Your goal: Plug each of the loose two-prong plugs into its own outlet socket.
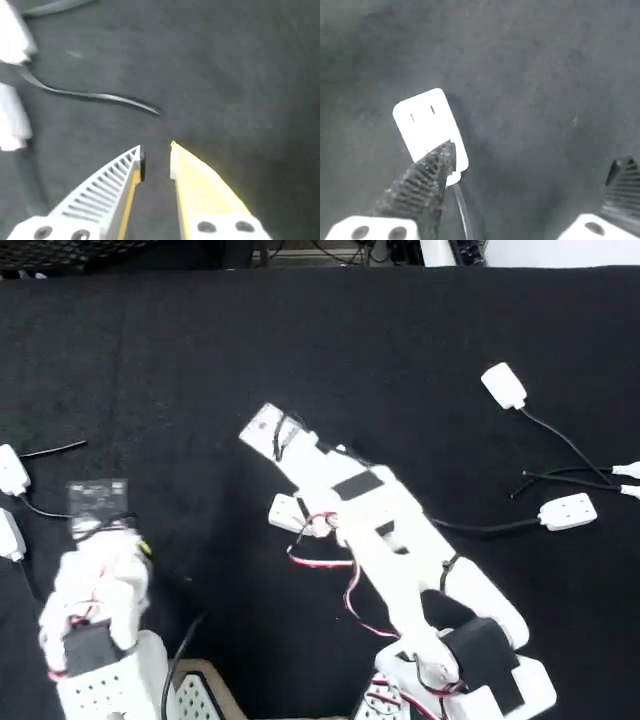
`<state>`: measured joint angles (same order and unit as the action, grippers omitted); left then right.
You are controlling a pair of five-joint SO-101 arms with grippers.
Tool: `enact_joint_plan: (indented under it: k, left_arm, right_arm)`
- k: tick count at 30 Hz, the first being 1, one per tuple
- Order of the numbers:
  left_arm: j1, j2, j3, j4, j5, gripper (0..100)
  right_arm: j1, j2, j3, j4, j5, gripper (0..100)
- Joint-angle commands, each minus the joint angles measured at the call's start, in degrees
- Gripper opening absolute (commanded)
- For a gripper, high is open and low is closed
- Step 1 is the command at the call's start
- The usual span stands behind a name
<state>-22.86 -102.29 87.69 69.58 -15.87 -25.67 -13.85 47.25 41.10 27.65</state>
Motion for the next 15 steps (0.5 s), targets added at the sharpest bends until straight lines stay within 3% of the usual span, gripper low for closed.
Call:
enact_joint_plan:
  k: [1,5,9,15]
  left_arm:
    - [-8.75,0.18,-10.95,-1.32,0.53,15]
    - [-18.86,0.26,-15.34,-2.02,2.73,28]
    - [-27.21,2.99,-18.15,-5.45,7.03,32]
    - [-35.38,31.30,-32.84,-7.65,11.43,32]
  right_arm:
    - [-0.26,-2.33,3.30,-8.35,-0.79,44.9]
    - [-0.26,-2.33,3.21,-8.00,-0.79,44.9]
    - [-0.35,-2.33,3.47,-8.09,-0.79,44.9]
    - [-0.35,-1.63,3.65,-8.18,-0.62,44.9]
